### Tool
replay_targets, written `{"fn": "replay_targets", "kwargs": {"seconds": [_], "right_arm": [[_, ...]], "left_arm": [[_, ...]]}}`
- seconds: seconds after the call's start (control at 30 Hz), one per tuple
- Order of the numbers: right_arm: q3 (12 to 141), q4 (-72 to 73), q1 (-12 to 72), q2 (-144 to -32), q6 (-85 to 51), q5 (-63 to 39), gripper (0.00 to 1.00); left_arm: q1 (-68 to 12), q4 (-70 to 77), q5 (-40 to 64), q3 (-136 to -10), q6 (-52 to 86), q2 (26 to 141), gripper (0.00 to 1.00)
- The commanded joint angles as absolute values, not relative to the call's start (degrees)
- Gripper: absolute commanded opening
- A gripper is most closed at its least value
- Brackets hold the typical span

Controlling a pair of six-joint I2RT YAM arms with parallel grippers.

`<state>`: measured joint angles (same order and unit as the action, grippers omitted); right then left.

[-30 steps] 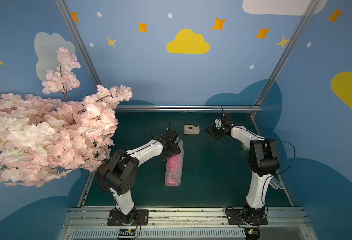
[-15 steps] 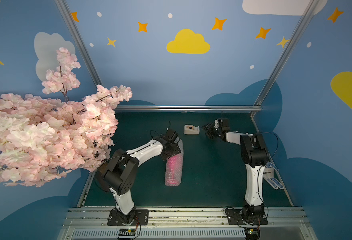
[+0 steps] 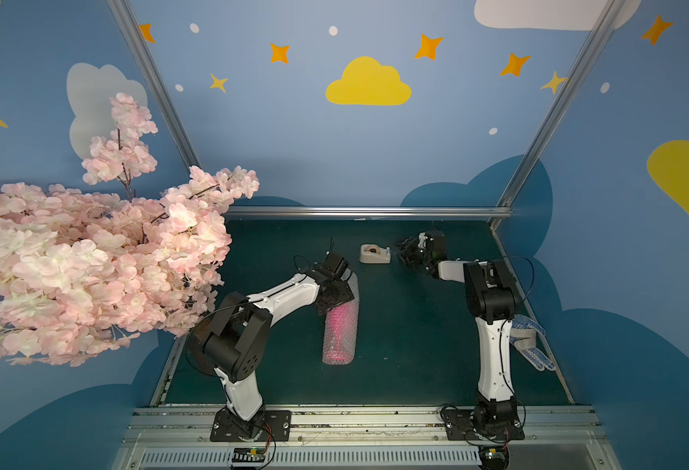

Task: Wrap wine glasses in bubble wrap
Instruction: Tear off the tape using the Tape Cutter.

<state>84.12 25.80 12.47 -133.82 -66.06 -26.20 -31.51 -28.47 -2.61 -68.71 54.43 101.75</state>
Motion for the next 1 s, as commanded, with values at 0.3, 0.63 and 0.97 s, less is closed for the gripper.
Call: {"fn": "replay_targets", "kwargs": {"seconds": [0.3, 0.63, 0.97], "right_arm": [[86.0, 29.5, 13.9, -137.7, -71.9, -27.5, 0.60], [85.4, 34.2, 13.9, -138.3, -75.1, -27.2, 0.47], [82.7, 38.0, 13.4, -137.1, -76.3, -26.3, 0.39]], "left_arm": [[-31.4, -28.6, -3.3, -68.9, 54.4, 100.8, 0.78], [-31.3, -28.7, -3.3, -69.0, 54.4, 100.8, 0.78], [-31.3, -28.8, -3.3, -68.9, 54.5, 101.3, 0.78]]}}
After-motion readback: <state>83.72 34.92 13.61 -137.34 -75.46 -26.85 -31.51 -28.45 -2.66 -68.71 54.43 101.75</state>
